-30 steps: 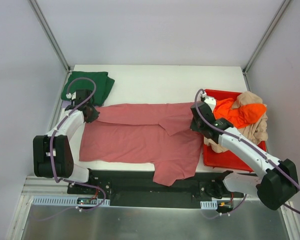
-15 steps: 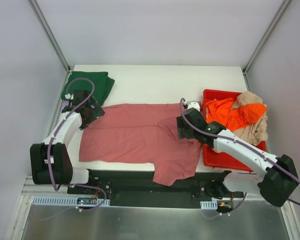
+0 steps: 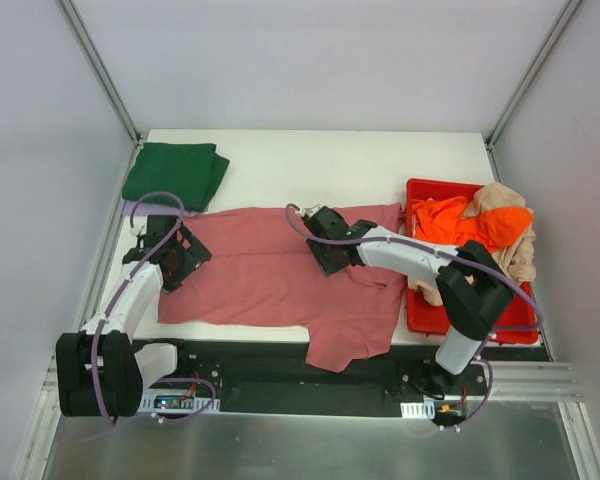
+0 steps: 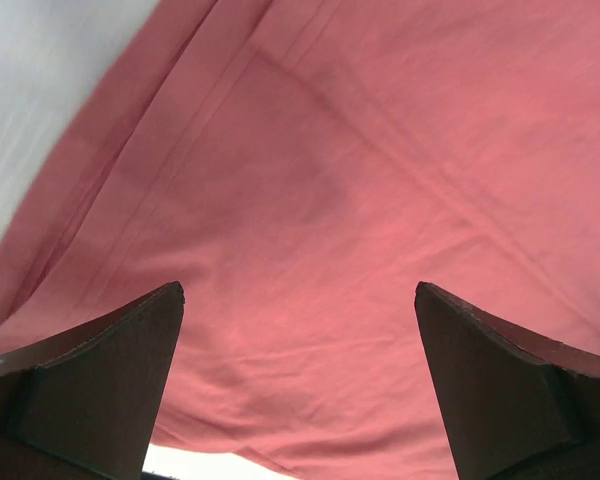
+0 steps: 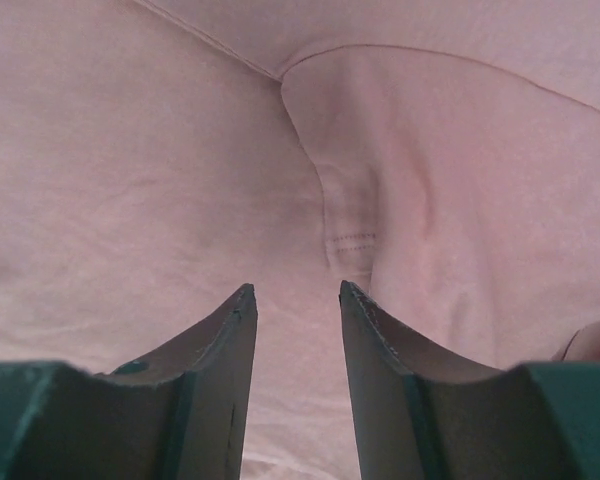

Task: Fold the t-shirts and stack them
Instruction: Fold the flattened tshirt in 1/3 of the way

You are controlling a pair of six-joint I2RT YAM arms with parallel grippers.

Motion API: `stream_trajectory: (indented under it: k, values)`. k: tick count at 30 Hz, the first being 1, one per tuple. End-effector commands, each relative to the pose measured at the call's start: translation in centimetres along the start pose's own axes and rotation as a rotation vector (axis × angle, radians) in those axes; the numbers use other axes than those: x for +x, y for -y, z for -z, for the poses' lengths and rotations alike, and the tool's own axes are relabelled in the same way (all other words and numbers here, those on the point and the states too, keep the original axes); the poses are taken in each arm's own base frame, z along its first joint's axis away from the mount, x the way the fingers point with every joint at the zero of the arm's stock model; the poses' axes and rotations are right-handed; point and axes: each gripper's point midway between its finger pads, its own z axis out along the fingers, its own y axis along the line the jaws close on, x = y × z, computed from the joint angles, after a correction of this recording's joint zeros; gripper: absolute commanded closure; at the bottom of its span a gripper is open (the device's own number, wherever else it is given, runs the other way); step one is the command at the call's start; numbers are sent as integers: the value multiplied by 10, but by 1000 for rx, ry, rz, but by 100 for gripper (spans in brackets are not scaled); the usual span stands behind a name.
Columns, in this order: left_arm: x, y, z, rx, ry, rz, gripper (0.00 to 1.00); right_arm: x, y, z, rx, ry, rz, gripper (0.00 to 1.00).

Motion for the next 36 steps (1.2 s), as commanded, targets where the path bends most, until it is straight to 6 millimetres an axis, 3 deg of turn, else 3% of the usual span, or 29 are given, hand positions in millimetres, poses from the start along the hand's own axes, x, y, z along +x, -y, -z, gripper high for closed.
stream_trajectory:
  k: [1,3,5,13,21,26,31,36]
  values:
    - [15,-12,2,-15,-6,46,1,-3,6,-3,44,-48,63,59]
    - [19,-17,1,-26,-13,42,1,1,11,-9,75,-77,78,60]
    - [20,-17,-1,-30,-17,43,1,2,15,-12,101,-84,84,69]
    - [19,-26,-8,-87,-19,31,1,5,14,-25,80,-120,100,69]
    - [19,-30,-11,-115,-22,23,1,14,26,-29,107,-157,88,74]
    - [20,-35,-15,-144,-24,16,1,14,27,-30,108,-154,85,88]
    - [18,-36,-15,-151,-18,10,1,12,25,-31,103,-152,82,93]
    - [17,-36,-14,-150,-13,7,1,15,15,-30,37,-161,84,80]
